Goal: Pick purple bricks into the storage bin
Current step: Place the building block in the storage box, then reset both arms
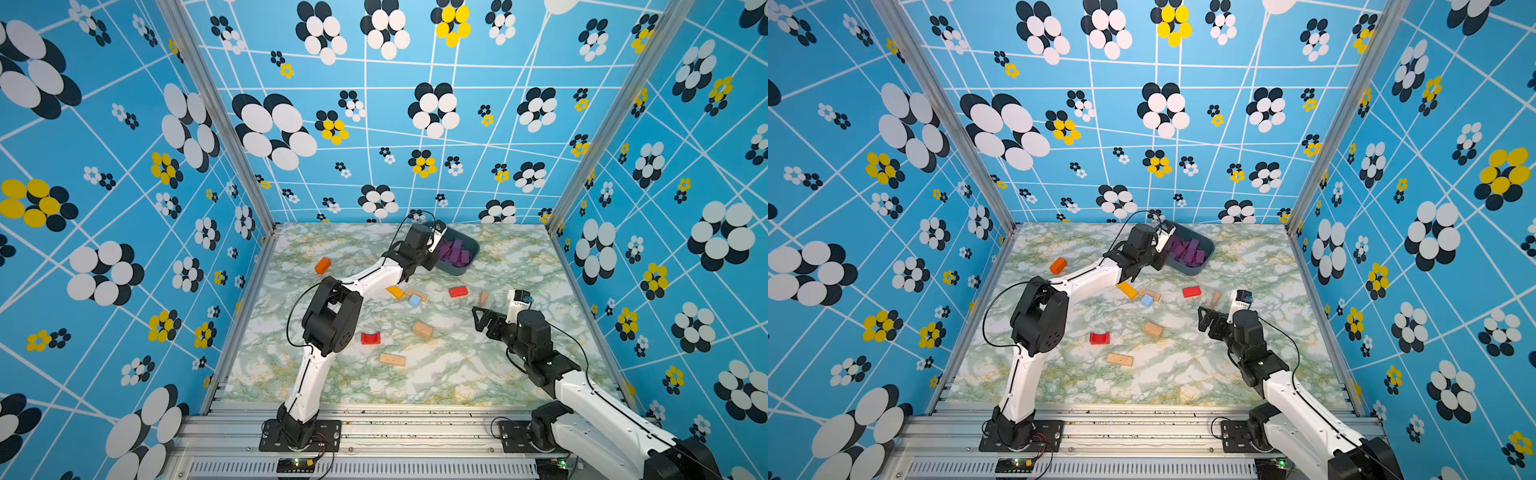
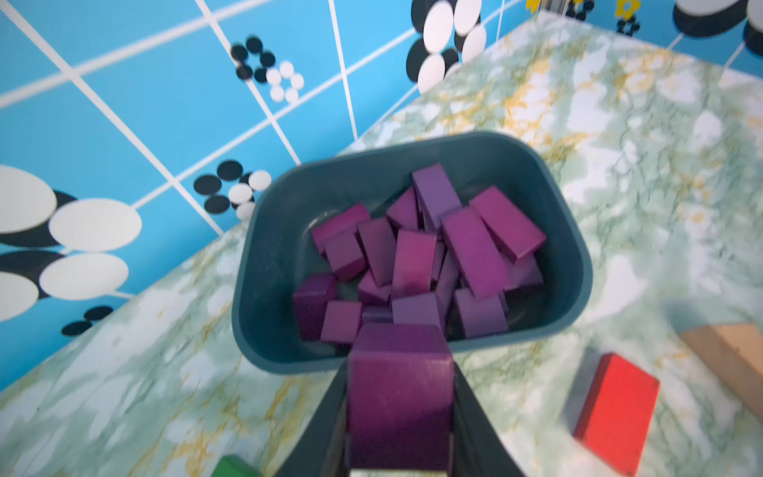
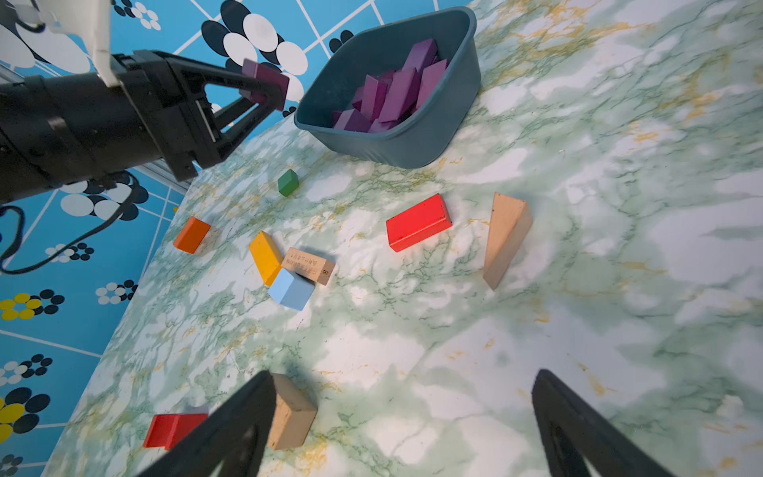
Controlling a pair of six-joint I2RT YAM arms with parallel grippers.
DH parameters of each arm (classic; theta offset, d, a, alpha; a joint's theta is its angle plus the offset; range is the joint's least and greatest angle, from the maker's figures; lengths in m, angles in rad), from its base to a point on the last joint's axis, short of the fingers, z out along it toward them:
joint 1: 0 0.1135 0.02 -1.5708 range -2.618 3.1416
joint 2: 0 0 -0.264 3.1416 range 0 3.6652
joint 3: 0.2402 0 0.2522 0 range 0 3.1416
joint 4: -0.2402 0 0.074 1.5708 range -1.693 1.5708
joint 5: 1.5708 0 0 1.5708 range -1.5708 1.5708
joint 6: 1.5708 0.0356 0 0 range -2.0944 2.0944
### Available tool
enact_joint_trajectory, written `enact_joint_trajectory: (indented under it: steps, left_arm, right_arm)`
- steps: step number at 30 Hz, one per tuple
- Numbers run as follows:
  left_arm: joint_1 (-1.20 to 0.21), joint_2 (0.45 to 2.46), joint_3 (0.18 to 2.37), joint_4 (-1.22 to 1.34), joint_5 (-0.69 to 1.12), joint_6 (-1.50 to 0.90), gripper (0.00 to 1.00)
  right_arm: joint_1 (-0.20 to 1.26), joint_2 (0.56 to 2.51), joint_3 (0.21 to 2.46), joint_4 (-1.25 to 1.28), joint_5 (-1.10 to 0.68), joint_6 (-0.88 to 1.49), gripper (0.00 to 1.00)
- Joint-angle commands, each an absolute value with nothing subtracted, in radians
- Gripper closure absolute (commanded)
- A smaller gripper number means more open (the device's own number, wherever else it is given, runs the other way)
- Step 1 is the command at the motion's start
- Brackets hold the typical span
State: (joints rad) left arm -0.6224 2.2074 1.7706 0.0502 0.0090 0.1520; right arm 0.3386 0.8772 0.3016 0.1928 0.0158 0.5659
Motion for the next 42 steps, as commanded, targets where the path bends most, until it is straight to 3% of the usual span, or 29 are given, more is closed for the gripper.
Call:
enact_joint_trajectory:
  steps: [1,7,9,12,13,20,29,37,42]
  left_arm:
    - [-0.625,2.274,1.831,0.207,0.035,0.12,0.74]
    - [-0.623,2.398,2.004,0.162,0.056,0.128,0.7]
    - [-0.619,2.425,2.033,0.161,0.059,0.121,0.53]
    - [-0.618,2.451,2.089,0.113,0.079,0.123,0.09]
    - [-0.619,2.452,2.095,0.109,0.073,0.129,0.0]
    - [-0.627,2.375,2.014,0.14,0.012,0.188,0.01]
    - [-0.628,2.03,1.597,0.269,-0.05,0.245,0.01]
    - [-0.598,1.621,1.149,0.343,-0.186,0.195,0.01]
    - [-0.527,1.485,0.929,0.417,-0.252,0.157,0.01]
  right_arm:
    - [0.333,0.857,0.287,0.152,0.036,0.581,0.01]
    - [0.331,0.833,0.282,0.122,0.024,0.584,0.01]
    - [0.331,0.819,0.279,0.113,0.026,0.583,0.01]
    - [0.331,0.797,0.272,0.103,0.028,0.581,0.01]
    - [0.331,0.795,0.27,0.101,0.029,0.579,0.01]
    - [0.331,0.798,0.274,0.103,0.03,0.566,0.01]
    - [0.33,0.816,0.341,0.05,0.047,0.5,0.01]
    - [0.319,0.841,0.425,0.031,0.215,0.331,0.01]
    - [0.316,0.915,0.463,0.112,0.449,0.171,0.01]
